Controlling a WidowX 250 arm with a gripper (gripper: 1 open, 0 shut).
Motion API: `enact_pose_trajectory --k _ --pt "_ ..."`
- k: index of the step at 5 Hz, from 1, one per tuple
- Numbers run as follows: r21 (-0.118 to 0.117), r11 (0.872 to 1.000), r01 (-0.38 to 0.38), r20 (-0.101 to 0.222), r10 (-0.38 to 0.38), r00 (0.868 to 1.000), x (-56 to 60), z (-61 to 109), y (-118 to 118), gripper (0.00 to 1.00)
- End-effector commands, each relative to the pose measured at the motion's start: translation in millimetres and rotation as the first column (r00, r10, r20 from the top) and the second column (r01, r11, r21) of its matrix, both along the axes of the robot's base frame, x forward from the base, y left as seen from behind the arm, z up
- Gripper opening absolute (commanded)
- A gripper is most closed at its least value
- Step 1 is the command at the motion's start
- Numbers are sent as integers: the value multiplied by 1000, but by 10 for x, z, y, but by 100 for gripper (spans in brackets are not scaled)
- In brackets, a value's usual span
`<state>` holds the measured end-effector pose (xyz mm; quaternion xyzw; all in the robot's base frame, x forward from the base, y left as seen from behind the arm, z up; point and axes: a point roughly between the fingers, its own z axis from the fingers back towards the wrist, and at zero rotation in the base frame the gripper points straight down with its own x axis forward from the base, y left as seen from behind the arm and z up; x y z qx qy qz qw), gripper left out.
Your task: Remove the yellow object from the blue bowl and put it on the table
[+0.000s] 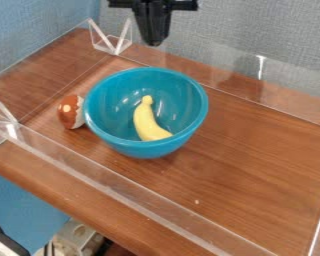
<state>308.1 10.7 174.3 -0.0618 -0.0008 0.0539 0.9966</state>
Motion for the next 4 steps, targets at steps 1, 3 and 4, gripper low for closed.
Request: enact_pose_trajectory --k 1,3,4 --pt "11 998 58 66 -58 996 -84 63 -167 0" --pt "21 980 198 55 -199 979 -184 -317 -663 0" --pt "26 964 266 51 -267 962 -252 -518 -888 0"
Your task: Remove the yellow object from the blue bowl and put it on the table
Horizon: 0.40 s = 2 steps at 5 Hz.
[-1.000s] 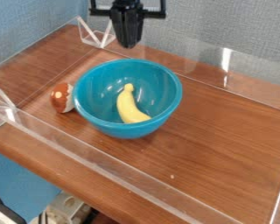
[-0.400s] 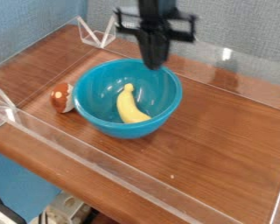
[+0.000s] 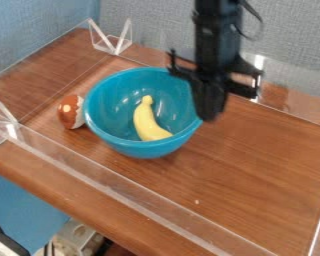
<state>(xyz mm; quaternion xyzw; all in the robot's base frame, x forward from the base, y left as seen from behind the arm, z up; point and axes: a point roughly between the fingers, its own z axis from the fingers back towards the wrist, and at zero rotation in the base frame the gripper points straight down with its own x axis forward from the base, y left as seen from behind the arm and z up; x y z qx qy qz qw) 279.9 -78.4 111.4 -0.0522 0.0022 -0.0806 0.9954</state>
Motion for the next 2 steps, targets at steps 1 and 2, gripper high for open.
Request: enact_pose_trajectory --k 1,2 --pt "6 998 67 31 -67 997 2 -14 -149 0" --pt "14 993 117 24 -117 993 -63 -99 -179 0"
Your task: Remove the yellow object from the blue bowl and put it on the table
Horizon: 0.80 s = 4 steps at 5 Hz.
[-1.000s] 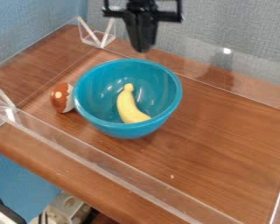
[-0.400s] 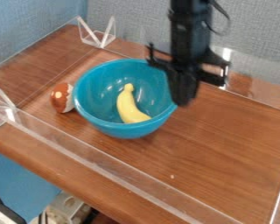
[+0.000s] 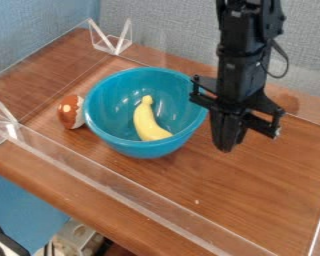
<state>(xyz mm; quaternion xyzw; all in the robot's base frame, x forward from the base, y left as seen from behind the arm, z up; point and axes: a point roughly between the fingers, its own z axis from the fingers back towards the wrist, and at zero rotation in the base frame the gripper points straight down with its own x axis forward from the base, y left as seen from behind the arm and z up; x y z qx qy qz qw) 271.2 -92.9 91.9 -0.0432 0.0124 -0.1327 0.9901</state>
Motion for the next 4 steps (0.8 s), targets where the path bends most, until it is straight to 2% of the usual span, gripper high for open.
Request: enact_pose_trajectory --k 1,3,4 --pt "-3 999 49 34 -49 998 20 29 -47 0" --pt "11 994 108 24 -108 994 17 -137 -85 0" --pt "20 994 105 17 -105 994 -48 -167 -151 0"
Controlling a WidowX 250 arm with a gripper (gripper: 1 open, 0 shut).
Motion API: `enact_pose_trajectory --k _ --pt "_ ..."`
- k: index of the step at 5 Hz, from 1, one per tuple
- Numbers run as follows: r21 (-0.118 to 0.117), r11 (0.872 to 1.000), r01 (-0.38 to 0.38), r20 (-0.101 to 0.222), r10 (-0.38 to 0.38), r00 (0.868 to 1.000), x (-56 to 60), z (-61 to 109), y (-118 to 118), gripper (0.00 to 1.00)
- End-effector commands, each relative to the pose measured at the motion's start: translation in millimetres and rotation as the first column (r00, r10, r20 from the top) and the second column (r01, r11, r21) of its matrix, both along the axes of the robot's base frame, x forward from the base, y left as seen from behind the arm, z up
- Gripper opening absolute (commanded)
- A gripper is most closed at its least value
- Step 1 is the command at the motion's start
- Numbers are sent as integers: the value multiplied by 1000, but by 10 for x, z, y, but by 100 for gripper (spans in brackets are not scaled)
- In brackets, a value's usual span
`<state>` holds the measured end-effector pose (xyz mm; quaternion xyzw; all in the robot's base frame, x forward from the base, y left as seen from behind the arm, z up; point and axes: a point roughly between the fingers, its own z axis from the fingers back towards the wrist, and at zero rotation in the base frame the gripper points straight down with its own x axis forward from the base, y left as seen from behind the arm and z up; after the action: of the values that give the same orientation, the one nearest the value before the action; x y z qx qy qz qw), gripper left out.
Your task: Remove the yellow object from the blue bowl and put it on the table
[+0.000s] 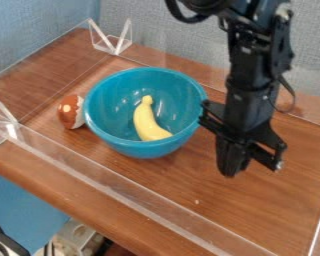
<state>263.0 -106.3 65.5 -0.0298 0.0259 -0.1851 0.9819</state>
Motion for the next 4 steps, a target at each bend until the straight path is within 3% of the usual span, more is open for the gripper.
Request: enact_pose_trajectory --k 1,3,4 --pt "2 1000 -7 29 7 1000 -26 79 -56 0" --pt "30 1000 -5 22 4 1000 -145 45 19 0" --pt "39 998 46 23 -47 999 -168 51 -21 0"
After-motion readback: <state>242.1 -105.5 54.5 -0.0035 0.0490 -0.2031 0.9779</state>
